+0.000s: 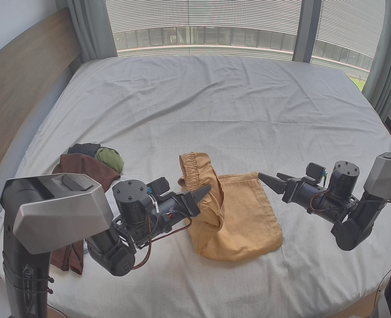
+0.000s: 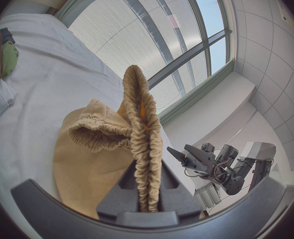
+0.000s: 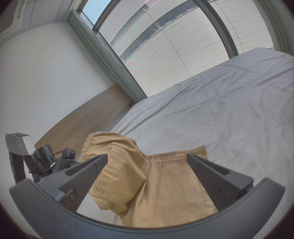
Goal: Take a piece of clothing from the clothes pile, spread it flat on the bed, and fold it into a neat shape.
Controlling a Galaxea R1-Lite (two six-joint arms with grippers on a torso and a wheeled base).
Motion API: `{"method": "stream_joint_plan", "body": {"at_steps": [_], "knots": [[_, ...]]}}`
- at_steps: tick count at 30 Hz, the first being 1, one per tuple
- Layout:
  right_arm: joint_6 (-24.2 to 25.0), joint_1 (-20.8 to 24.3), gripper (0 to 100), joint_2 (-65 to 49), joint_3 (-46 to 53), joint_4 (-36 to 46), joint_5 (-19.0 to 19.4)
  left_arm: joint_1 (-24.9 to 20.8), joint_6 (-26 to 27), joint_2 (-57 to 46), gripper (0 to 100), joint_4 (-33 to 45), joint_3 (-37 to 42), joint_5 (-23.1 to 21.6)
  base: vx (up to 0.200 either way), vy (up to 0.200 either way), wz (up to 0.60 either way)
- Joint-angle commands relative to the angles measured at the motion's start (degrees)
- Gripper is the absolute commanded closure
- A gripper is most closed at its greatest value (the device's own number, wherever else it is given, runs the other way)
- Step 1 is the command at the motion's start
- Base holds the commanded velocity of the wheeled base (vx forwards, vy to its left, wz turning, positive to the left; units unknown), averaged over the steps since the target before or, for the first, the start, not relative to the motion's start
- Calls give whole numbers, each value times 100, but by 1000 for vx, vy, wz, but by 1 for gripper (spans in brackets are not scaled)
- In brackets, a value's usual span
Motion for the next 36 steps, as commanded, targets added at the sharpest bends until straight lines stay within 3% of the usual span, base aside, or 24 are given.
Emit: {"method": "stream_joint_plan", "body": {"at_steps": [1, 20, 36], "knots": [[49, -75, 0, -5, -42, 1, 1, -144, -94, 231, 100, 91, -244, -1, 0, 0, 0], [330, -453, 0, -14, -244, 10, 106, -583, -182, 486, 100, 1207, -1246, -1, 0, 0, 0], [348, -506, 0, -5, -306, 10, 115, -583, -174, 926, 100, 1365, -1501, -10, 0, 0, 0]]}}
